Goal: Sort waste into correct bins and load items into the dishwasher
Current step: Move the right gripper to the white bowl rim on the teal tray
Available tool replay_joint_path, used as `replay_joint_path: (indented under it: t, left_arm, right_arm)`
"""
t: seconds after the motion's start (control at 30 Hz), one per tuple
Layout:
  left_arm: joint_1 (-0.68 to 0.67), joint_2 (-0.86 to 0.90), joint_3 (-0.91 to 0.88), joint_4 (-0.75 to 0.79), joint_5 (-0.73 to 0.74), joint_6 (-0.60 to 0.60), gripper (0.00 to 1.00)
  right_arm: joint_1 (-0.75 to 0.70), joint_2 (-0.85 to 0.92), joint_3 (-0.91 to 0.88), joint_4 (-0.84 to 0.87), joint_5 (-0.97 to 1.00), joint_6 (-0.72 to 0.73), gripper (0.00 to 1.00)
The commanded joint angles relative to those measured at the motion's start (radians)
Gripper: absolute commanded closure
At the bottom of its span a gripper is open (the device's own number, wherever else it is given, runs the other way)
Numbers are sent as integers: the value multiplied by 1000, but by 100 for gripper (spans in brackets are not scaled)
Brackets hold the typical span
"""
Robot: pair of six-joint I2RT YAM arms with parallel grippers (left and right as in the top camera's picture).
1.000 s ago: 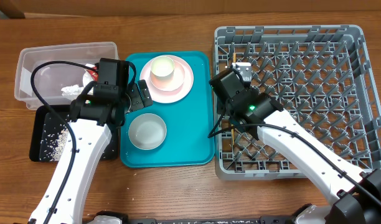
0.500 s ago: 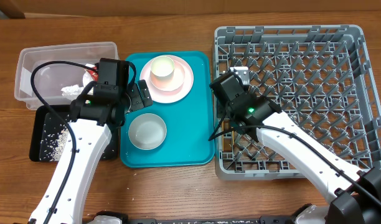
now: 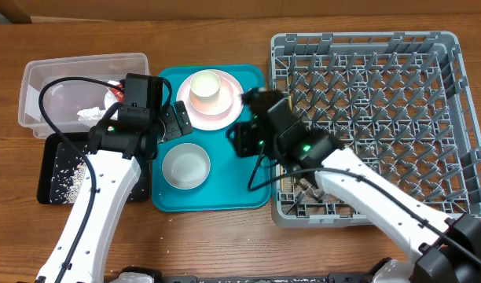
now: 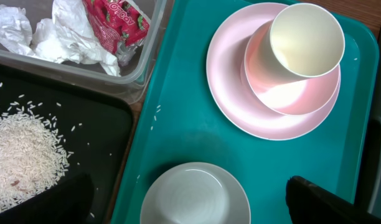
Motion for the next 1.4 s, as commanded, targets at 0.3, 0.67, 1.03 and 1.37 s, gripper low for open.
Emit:
replay_joint_path:
  t: [0.3,0.67,1.03,1.37]
  left_arm:
    - [-2,-10,11,4,-78,23,0]
    - [76,-10,11,-29,-813,38,0]
    - [253,-10,11,-59,-770,37,0]
    - [256,-10,11,-59,-296,37,0]
  right_arm:
    - [117,0,1,24,12,4,69]
    - [179,58,1,90,16,4,69]
    - [317,237,1,316,24,-192,69]
    - [425,314,1,373,321,-351,69]
